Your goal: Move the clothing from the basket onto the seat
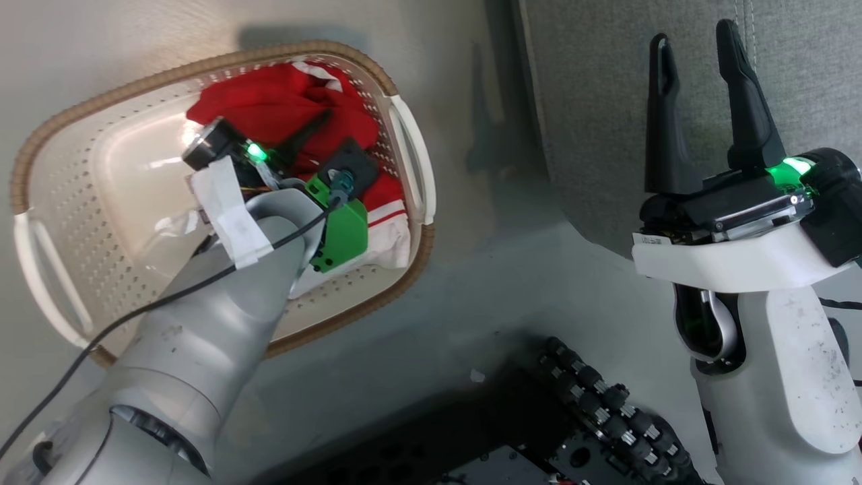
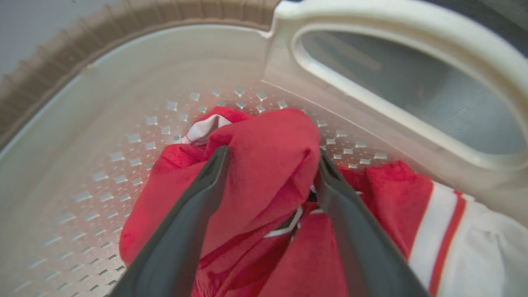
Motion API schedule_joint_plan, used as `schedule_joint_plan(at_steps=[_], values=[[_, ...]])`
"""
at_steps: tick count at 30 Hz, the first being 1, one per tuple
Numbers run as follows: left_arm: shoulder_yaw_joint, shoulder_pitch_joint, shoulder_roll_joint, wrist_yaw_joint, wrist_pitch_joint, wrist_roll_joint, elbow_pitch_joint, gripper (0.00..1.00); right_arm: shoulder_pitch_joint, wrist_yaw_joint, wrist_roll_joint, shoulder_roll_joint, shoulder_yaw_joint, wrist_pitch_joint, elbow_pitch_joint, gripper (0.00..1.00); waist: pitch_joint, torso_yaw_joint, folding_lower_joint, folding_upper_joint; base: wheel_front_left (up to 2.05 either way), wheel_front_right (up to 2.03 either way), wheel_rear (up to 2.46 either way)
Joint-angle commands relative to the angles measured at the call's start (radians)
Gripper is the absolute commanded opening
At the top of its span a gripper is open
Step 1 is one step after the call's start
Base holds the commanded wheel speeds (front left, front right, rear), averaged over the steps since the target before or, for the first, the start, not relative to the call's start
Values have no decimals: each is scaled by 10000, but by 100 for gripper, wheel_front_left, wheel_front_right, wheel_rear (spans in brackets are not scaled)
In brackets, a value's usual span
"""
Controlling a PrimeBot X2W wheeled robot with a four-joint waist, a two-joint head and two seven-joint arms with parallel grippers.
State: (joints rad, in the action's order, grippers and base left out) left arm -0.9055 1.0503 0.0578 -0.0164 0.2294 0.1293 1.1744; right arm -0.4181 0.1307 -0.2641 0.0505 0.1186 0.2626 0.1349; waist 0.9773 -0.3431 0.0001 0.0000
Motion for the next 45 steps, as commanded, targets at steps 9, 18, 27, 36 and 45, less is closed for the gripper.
schedule_joint_plan(at_steps=[9,18,27,36,45], values=[[-18,667,188,457,-664,72,818,100,-101,1,-216,1,85,33,113,100,628,-575,-1,0,0,0,0],[106,850,157,759,-744,341,991,0,-235,1,-172,4,111,33,182,100,495,-599,-1,0,0,0,0],[333,36,-14,535,132,970,597,0,101,1,353,9,41,33,-97,100,-932,115,-1,0,0,0,0],[573,-1512,-83,245,362,1820,-963,0,783,1,913,17,-226,33,-703,100,-2993,1051,-1,0,0,0,0],[1381,-3331,212,343,362,2054,-3902,0,1679,1,1385,18,-505,33,-996,100,-4920,1839,-1,0,0,0,0]])
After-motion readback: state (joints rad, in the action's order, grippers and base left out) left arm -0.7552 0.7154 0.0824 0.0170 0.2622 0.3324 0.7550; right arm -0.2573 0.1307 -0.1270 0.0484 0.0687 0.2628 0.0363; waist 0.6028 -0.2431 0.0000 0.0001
